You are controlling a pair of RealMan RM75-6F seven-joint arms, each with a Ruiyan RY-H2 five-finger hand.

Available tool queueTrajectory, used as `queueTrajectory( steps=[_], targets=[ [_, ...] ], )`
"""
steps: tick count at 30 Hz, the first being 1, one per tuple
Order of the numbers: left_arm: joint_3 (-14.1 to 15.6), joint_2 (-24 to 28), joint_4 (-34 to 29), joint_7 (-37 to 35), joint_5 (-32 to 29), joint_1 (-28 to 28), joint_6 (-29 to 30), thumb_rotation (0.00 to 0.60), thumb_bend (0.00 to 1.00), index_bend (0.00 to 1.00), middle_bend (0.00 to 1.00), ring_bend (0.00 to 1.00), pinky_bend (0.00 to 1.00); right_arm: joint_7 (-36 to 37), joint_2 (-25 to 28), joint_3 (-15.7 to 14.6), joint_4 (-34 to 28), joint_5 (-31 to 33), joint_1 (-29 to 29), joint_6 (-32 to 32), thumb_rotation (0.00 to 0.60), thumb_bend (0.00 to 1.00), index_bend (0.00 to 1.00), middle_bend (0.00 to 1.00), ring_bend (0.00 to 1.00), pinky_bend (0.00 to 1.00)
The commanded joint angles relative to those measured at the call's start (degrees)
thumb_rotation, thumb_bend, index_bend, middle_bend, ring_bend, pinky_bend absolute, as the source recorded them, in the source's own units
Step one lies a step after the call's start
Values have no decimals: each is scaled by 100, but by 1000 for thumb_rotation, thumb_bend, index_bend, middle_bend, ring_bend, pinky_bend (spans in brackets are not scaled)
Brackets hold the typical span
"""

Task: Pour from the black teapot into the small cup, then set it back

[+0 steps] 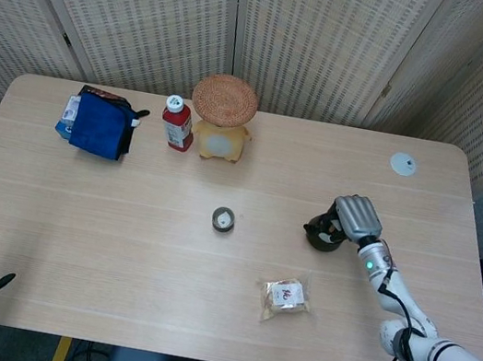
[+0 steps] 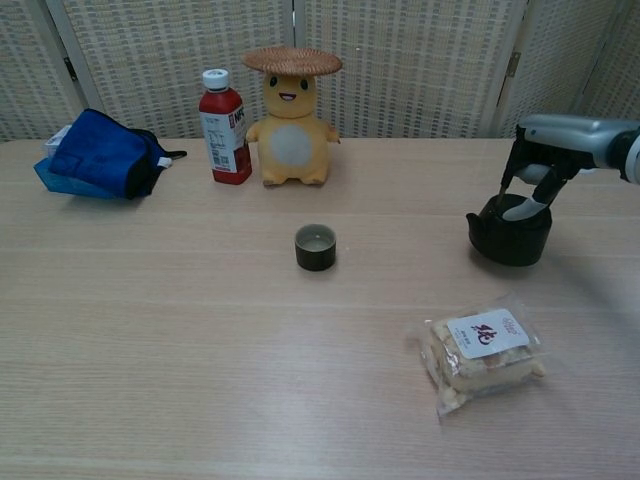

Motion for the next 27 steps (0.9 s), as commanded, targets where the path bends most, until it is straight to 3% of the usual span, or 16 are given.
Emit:
queueTrajectory(
  steps=[1,20,27],
  targets=[
    [2,-4,7,-3,-5,-2,-4,362,50,0,0,0,0,-206,-62,-33,78,42,8,-34,544,0,981,972,899,392],
    [30,-28,87,-102,-30,28,33,363,50,0,0,0,0,-949,-211,-93,138,248,3,-161,545,0,949,943,863,358],
    [29,-30,98,-124,-26,23,38,362,50,0,0,0,0,-1117,-217,-66,91,401,-9,-206,545,0,893,857,777,344]
  ],
)
